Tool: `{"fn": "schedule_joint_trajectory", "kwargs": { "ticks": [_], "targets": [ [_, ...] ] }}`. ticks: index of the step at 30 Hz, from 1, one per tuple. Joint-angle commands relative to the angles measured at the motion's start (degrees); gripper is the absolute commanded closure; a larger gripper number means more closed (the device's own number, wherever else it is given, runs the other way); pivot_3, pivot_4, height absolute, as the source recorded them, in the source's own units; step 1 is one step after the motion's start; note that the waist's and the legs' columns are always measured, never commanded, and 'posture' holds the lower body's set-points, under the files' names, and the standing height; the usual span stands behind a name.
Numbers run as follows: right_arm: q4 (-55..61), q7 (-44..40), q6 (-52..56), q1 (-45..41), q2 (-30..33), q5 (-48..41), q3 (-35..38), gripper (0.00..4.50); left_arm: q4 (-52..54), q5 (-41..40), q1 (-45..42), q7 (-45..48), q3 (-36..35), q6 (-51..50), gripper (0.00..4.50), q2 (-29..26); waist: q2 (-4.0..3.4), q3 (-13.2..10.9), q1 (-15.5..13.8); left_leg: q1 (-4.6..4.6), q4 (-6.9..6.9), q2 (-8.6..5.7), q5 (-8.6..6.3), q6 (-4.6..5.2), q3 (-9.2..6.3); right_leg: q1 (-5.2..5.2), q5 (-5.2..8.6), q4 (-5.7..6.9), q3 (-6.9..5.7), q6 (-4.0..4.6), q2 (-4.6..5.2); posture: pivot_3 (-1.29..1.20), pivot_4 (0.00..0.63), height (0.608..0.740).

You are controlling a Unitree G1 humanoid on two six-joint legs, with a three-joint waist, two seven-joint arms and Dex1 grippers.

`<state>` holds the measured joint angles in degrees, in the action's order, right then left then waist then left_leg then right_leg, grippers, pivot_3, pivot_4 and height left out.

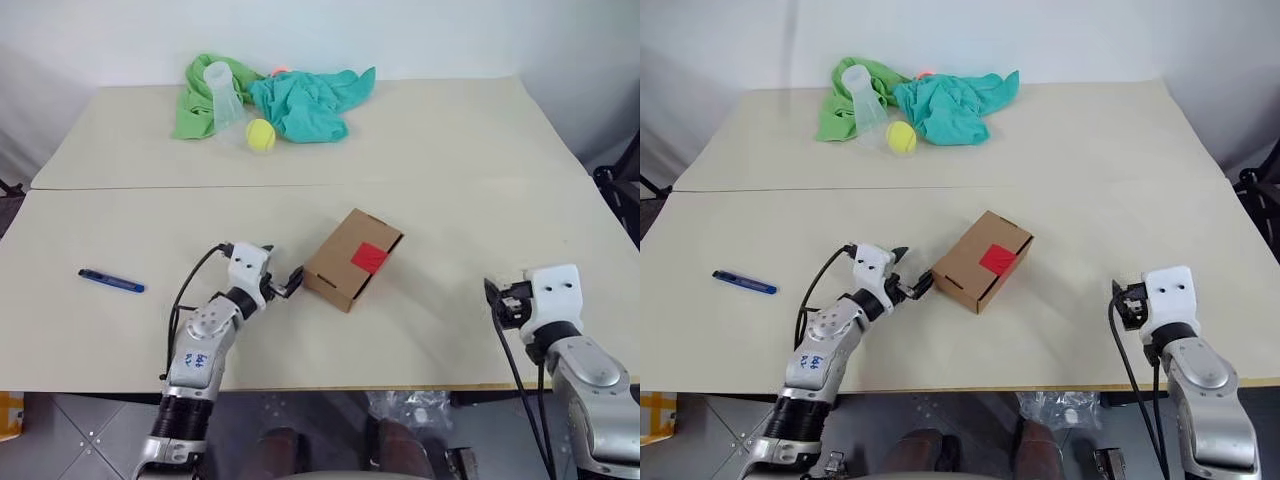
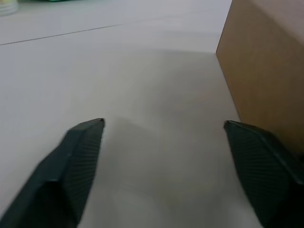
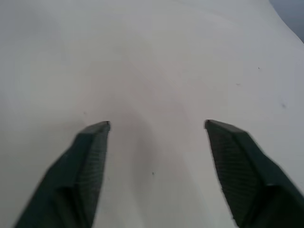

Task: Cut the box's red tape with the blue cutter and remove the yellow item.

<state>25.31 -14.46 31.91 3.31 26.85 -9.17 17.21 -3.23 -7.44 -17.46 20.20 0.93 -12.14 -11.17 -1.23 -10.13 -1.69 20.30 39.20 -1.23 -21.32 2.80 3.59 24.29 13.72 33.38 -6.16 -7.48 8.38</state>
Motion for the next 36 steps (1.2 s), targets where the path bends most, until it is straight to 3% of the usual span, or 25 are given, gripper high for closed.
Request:
{"fn": "schedule_joint_trajectory", "kwargs": {
  "ticks": [1, 6, 11, 22, 36],
  "targets": [
    [0.74, -0.85, 1.58, -3.39, 0.59, -0.97, -0.92, 2.75, -5.12, 0.85, -3.36, 0.80, 1.10, 1.63, 1.52, 0.63, 0.00, 0.00, 0.05, 0.01, 0.01, 0.00, 0.02, 0.00, 0.01, 0.00, 0.00, 0.00, 0.00, 0.00, 0.00, 0.00, 0.150, 0.740],
    [-1.92, -2.15, 4.82, -9.39, 0.01, -2.53, -3.27, 4.49, -8.94, 0.60, -6.08, 3.84, 1.94, 2.21, 3.06, 0.60, 0.01, 0.00, 0.09, -0.01, 0.06, -0.02, 0.08, 0.02, 0.01, -0.04, -0.04, 0.02, -0.01, -0.06, 0.00, 0.00, 0.150, 0.740],
    [-4.12, -4.93, 9.22, -17.16, -0.94, -4.88, -8.67, 4.50, -9.87, 0.33, -6.84, 7.32, 2.69, 2.82, 4.46, 0.05, 0.02, 0.01, 0.19, -0.01, 0.10, -0.04, 0.09, 0.04, -0.01, -0.05, -0.05, 0.04, -0.01, -0.07, 0.03, 0.00, 0.150, 0.740],
    [-9.66, -12.63, 14.90, -29.44, -0.27, -6.87, -18.29, 4.50, -7.68, -0.26, -7.01, 12.83, 4.45, 1.29, 4.46, -0.14, 0.03, 0.01, 0.22, 0.07, 0.17, -0.10, 0.08, 0.06, -0.09, -0.07, -0.07, 0.02, -0.09, -0.10, 0.05, 0.00, 0.150, 0.740],
    [-23.86, -19.98, 8.41, -42.72, -0.67, -3.08, -24.81, 4.50, 4.07, -5.88, -7.60, 23.62, 12.52, -19.18, 4.46, -0.79, 0.04, 0.01, 0.44, 0.15, 0.35, -0.09, 0.06, 0.06, -0.16, -0.08, -0.08, 0.04, -0.15, -0.12, 0.04, 0.00, 0.150, 0.740]
  ]
}}
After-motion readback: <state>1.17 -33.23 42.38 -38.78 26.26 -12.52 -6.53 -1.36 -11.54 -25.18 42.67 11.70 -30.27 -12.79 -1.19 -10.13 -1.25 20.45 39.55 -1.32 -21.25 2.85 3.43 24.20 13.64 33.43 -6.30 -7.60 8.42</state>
